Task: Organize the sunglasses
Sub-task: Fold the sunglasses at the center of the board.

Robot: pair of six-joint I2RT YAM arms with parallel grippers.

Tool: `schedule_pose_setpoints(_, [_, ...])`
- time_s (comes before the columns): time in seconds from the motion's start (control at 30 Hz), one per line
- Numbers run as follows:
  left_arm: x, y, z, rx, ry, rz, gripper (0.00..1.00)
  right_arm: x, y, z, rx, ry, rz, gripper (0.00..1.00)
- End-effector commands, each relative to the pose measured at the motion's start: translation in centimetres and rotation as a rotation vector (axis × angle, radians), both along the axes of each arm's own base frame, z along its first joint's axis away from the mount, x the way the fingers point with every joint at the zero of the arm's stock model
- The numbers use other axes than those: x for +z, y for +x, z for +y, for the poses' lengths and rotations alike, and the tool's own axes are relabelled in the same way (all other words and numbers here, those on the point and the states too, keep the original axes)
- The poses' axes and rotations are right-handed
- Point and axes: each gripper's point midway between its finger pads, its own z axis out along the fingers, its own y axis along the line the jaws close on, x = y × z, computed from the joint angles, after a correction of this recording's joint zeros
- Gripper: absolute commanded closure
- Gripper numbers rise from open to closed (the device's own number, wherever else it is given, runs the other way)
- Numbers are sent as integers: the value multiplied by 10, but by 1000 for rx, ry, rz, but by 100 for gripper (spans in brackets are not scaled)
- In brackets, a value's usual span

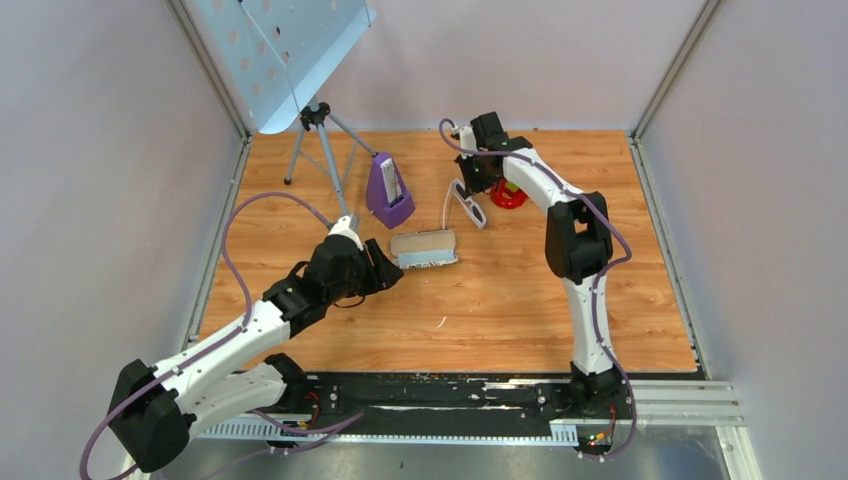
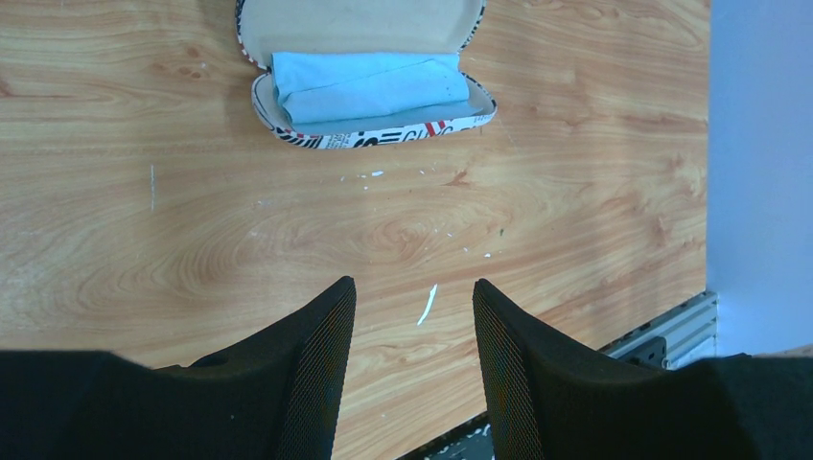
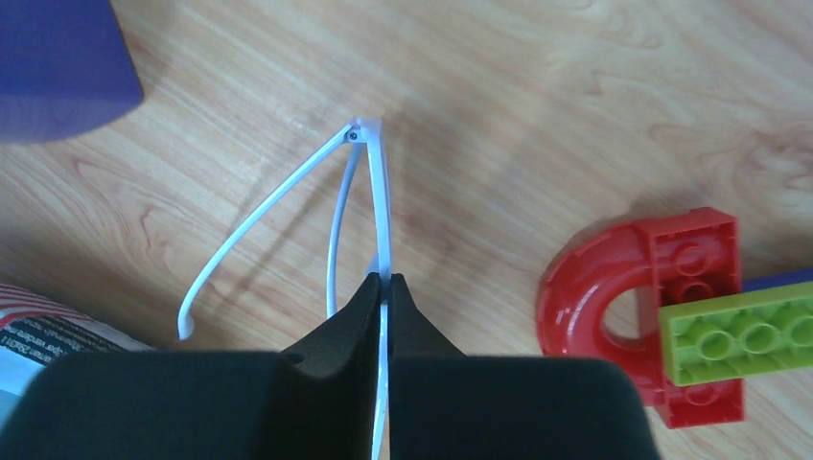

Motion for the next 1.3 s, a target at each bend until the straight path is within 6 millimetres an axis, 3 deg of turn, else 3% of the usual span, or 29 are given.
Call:
schedule_pose_setpoints(0.0, [5,0,0,-8,-7,-21,47,27,23,-15,-78,50,-43,100])
schedule_pose_setpoints(0.13, [12,6,-3,-20,-13,-70,46,79,33,-39,-105,86,-141,100])
schedule_pose_setpoints(0.2, [20,11,-8,-42,-22,-114,44,104,29,-51,-113,135,-163,100])
schedule_pose_setpoints(0.3, [39,18,-18,-90,-46,-212,38,135,5,-58,-90,288,-129,100])
schedule_pose_setpoints(0.37, [61,21,-27,-133,-89,-297,35,148,-22,-54,-22,403,-83,100])
schedule_pose_setpoints(0.5, [113,11,-53,-284,-205,-440,33,150,-84,-47,91,501,-10,100])
schedule_pose_setpoints(0.67, [142,10,-76,-353,-235,-470,33,158,-133,-47,128,557,-24,100])
schedule_pose_setpoints(0.8, [147,23,-84,-283,-260,-428,36,168,-152,-49,74,587,-61,100])
schedule_pose_setpoints(0.93, [148,43,-88,-203,-247,-424,52,179,-164,-47,70,607,-108,100])
schedule_pose_setpoints(1.1, [146,47,-124,-277,-284,-387,76,180,-172,-46,66,575,-144,100])
schedule_pose_setpoints(1.27, [137,43,-153,-335,-290,-360,79,177,-177,-46,70,563,-147,100])
